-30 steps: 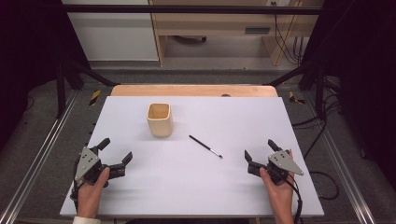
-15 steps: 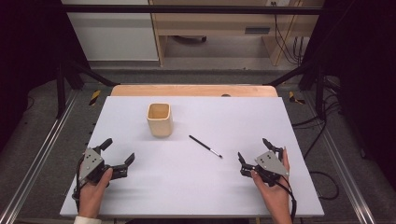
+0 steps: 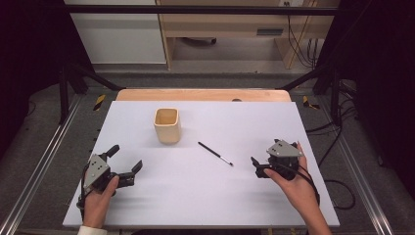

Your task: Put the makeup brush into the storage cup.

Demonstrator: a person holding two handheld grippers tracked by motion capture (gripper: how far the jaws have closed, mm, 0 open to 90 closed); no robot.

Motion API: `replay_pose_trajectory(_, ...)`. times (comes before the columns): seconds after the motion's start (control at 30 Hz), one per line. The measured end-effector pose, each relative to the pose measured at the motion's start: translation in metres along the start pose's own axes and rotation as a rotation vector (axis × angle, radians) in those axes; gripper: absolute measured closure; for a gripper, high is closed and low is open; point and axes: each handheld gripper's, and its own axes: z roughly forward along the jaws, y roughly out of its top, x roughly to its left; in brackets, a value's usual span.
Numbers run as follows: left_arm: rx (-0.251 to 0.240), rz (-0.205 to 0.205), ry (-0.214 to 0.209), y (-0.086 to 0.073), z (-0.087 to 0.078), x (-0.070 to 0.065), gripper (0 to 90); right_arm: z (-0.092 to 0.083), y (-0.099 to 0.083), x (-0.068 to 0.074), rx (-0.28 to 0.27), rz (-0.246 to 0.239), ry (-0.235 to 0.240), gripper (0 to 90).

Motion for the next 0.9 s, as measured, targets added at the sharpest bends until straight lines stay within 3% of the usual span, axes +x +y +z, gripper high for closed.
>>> replay_pose_trajectory(0.17, -0.002, 0.004, 0.001, 0.0, -0.001, -0.001, 0.1, 0.001, 0.01, -0.007, 0.032, -0.003, 0.037, 3.9)
replay_pose_trajectory(0.33, 0.006, 0.01, -0.005, -0.001, 0.001, -0.001, 0.1, 0.013, 0.013, -0.013, 0.093, -0.045, 0.082, 4.3)
replay_pose_trajectory(0.5, 0.011, 0.011, -0.008, -0.001, 0.002, -0.002, 0.1, 0.024, 0.02, -0.016, 0.113, -0.056, 0.124, 4.3)
replay_pose_trajectory(0.8, 0.016, 0.023, -0.011, 0.0, 0.001, -0.005, 0.1, 0.044, 0.029, -0.011, 0.176, -0.07, 0.205, 5.1)
replay_pose_trajectory(0.9, 0.016, 0.021, -0.01, 0.0, 0.001, -0.005, 0.1, 0.049, 0.031, -0.009, 0.186, -0.074, 0.209, 5.1)
